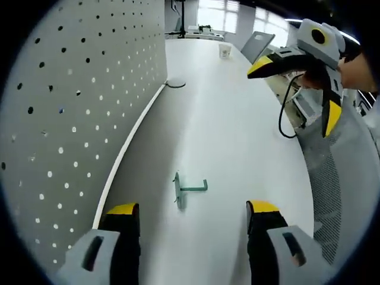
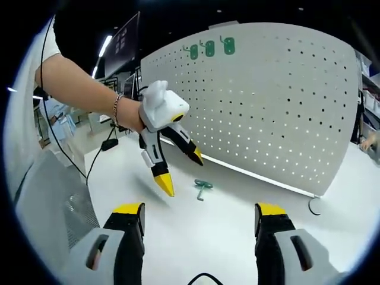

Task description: Insert the hook assembly into the mounting plate slot until the hook locks in place.

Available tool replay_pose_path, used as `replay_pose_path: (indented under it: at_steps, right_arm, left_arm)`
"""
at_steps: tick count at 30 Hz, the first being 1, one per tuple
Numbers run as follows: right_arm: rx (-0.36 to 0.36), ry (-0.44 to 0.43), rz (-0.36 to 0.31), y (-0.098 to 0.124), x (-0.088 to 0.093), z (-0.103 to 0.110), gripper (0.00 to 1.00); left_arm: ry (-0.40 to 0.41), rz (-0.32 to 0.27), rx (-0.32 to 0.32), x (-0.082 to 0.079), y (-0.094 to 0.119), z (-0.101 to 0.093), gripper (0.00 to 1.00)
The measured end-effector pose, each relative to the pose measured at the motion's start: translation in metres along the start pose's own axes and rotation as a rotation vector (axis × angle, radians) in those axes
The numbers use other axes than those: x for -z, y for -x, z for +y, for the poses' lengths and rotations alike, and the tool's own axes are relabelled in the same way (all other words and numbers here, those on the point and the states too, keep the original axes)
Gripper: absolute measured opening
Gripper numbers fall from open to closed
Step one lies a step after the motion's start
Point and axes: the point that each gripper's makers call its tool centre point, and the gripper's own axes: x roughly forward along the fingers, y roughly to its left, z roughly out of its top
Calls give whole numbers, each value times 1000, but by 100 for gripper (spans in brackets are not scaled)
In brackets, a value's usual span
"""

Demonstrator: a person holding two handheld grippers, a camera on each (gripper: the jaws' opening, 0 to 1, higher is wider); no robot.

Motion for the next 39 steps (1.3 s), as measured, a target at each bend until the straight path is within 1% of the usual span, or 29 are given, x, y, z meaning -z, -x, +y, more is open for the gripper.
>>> replay_pose_path:
  at_steps: [3, 7, 15, 17, 21, 23, 26, 28, 32, 37, 39]
  right_arm:
    - [-1, -3, 0, 0, 1, 1, 73]
    - [2, -5, 1, 1, 1, 0, 73]
    - [12, -17, -6, 4, 1, -4, 72]
    - [15, -24, -7, 5, 3, -4, 72]
    - [19, -32, -7, 7, 5, -5, 71]
    - [22, -35, -12, 8, 5, -5, 71]
    - [27, -42, -19, 9, 4, -7, 70]
    - [27, -42, -17, 9, 5, -7, 70]
    - [31, -49, -22, 9, 3, -8, 69]
    - [41, -49, -25, 10, 2, -10, 68]
    - [42, -51, -28, 11, 2, -10, 68]
  left_arm:
    - [-19, 33, 9, 4, -5, -2, 75]
    - [-9, 50, 17, 4, -12, -1, 75]
    - [-33, 107, 34, 6, -25, -4, 73]
    - [-21, 105, 38, 4, -28, -6, 72]
    - [-31, 101, 30, -1, -30, -5, 71]
    - [-46, 108, 20, 0, -31, -3, 70]
    - [-75, 116, 19, 2, -31, -5, 70]
    - [-75, 113, 19, 2, -31, -4, 70]
    - [-100, 115, 2, 4, -31, 0, 66]
    - [-74, 98, -7, 2, -31, 2, 63]
    - [-68, 97, -11, 2, -30, 2, 60]
